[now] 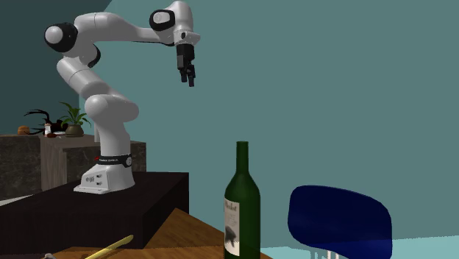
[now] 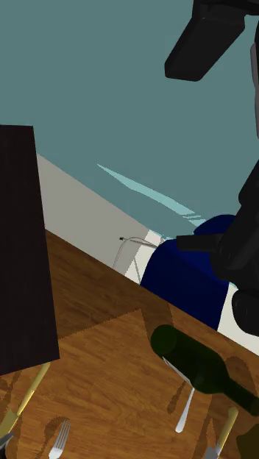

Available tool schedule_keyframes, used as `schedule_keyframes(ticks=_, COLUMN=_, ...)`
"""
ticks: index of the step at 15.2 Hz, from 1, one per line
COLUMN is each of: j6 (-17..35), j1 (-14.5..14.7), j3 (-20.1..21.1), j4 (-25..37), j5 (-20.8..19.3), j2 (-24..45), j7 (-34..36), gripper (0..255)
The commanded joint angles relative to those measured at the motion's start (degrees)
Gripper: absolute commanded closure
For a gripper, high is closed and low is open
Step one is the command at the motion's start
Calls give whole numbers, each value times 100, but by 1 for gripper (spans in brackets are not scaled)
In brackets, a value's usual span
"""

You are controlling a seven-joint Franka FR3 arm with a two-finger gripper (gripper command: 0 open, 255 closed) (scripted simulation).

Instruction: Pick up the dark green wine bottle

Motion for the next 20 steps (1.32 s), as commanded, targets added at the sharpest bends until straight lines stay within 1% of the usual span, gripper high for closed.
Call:
schedule_keyframes(ticks=1, j6=0, j1=0, j3=0, j4=0, j5=0, j2=0, j7=0, gripper=0)
schedule_keyframes(ticks=7, j6=735, j1=-181, j3=-683, j4=-231, j5=-367, j2=502, j7=-827, gripper=0)
schedule_keyframes(ticks=12, j6=1359, j1=-297, j3=-1246, j4=-202, j5=-580, j2=1144, j7=-1505, gripper=0)
schedule_keyframes(ticks=16, j6=1835, j1=-347, j3=-1688, j4=-31, j5=-648, j2=1784, j7=-2057, gripper=0)
schedule_keyframes(ticks=20, j6=2261, j1=-352, j3=-2119, j4=268, j5=-586, j2=2518, j7=-2640, gripper=0)
